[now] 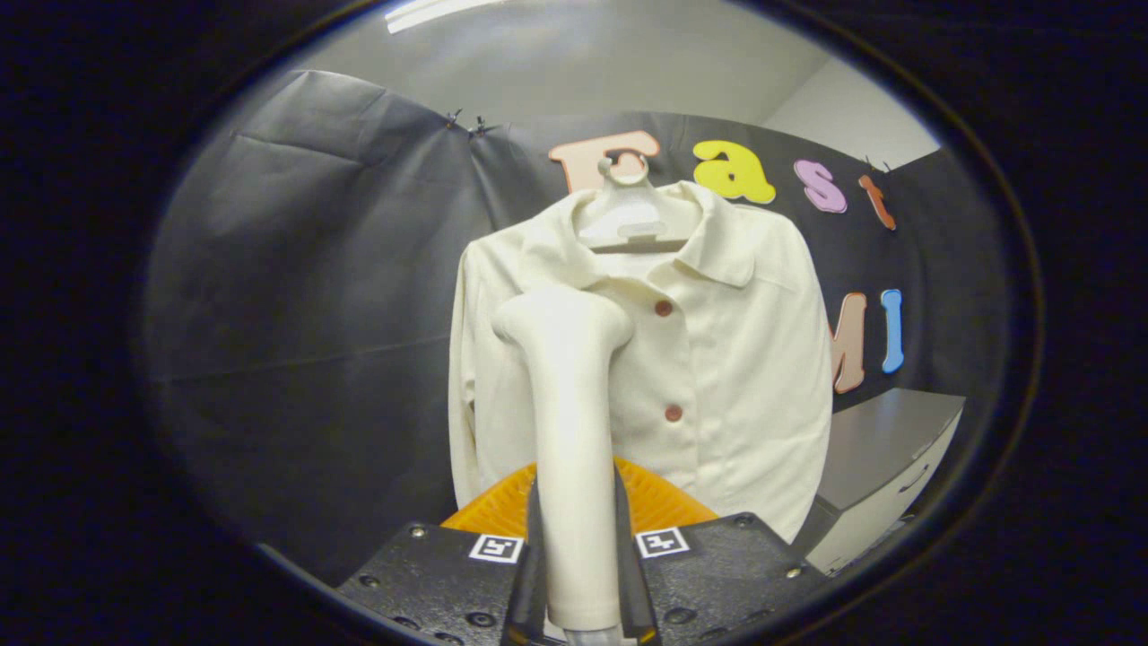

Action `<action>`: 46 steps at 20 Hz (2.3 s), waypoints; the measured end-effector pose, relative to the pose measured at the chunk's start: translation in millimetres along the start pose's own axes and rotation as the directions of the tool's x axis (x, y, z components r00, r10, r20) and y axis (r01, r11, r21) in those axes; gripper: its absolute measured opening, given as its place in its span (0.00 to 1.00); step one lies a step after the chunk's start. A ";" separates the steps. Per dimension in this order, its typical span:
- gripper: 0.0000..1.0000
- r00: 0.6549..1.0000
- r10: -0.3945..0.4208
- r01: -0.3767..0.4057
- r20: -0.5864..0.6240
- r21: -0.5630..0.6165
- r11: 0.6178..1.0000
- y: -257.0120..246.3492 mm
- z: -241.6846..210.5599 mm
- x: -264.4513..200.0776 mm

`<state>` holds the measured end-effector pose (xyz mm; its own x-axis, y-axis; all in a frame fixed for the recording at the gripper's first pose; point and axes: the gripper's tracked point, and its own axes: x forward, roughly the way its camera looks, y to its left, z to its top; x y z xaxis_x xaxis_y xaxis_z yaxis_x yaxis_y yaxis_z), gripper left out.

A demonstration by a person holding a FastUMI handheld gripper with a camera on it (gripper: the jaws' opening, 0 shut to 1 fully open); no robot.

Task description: Iron the clothes twice with a garment steamer, once on the left side and once on the right side.

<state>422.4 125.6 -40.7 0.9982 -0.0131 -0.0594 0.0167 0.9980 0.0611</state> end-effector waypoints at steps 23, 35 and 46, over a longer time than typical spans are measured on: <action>0.32 0.901 0.026 0.021 -0.432 0.104 0.994 8.6 -226.3 5.6; 0.32 0.828 0.070 0.030 -0.556 0.169 0.985 11.5 -303.1 -28.8; 0.32 0.845 0.077 0.038 -0.529 0.203 0.979 6.7 -259.6 -76.5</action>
<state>330.9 149.4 -294.4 0.8142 0.0984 -0.5721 0.0658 0.9635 0.2594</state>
